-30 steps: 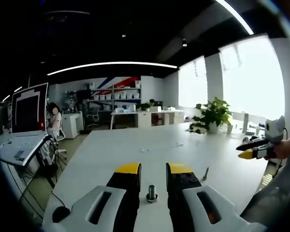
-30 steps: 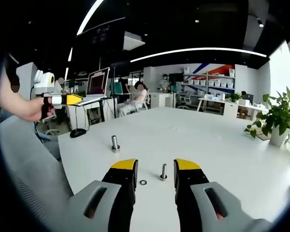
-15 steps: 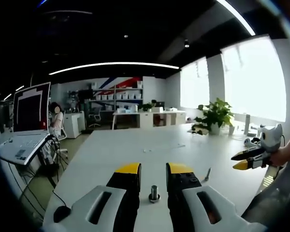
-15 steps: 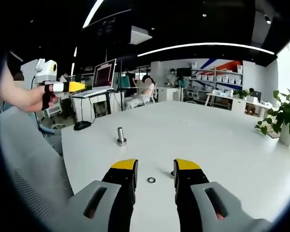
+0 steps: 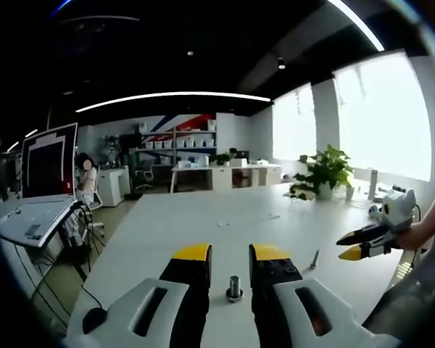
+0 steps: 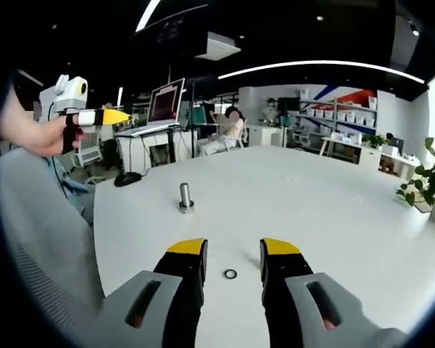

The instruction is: Place the washer onto the threaded stud by aligning its center hole with the stud, sliding it down to the base, and recovering from edge contact or off-axis alignment until the washer reaches the visible bottom stop.

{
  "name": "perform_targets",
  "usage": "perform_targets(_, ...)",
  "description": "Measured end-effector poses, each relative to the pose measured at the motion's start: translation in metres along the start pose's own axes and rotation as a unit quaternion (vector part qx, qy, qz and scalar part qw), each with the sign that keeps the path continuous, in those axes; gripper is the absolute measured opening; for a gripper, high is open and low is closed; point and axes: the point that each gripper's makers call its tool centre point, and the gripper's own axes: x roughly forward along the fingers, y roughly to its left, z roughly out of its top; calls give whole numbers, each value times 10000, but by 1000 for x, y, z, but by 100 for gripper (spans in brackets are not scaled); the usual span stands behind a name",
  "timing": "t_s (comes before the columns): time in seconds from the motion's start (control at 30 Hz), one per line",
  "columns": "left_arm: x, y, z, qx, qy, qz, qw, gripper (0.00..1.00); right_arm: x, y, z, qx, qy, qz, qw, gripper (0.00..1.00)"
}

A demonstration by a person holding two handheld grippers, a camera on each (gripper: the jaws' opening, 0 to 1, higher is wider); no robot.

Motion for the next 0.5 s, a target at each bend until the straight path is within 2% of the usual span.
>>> perform_targets(0.5, 1, 1, -9, 8, 173, 29, 9998, 19, 17, -3, -27, 103, 230, 61, 9997, 31)
